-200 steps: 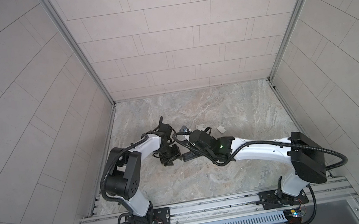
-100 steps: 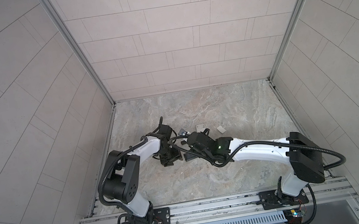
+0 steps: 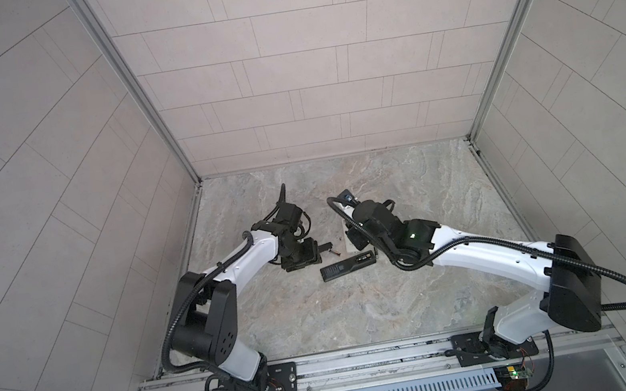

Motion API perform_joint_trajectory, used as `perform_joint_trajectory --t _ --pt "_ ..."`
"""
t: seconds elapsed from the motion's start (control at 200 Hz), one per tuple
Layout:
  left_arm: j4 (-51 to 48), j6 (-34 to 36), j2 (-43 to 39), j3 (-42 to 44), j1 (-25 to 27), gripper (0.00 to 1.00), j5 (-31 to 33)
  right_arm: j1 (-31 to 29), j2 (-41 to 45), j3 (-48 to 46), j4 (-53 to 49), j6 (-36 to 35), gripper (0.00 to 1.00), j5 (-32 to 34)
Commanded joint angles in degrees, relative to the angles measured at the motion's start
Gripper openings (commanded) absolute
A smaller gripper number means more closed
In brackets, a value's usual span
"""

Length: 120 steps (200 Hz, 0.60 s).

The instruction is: Unload the batteries from the remote control

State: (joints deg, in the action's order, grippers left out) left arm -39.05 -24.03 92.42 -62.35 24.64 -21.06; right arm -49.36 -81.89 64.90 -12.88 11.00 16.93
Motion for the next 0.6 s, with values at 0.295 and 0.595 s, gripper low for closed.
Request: perform_joint_trajectory --t 0.295,0.595 --pt "-8.47 11.03 16.05 -14.7 7.88 0.87 2.99 1.55 3.27 -7.24 -5.81 7.86 0.0 -1.66" --pt "-9.33 14.34 19.37 -14.63 7.96 0.9 1.84 5.64 -0.85 -9.19 1.44 13.05 0.0 -8.66"
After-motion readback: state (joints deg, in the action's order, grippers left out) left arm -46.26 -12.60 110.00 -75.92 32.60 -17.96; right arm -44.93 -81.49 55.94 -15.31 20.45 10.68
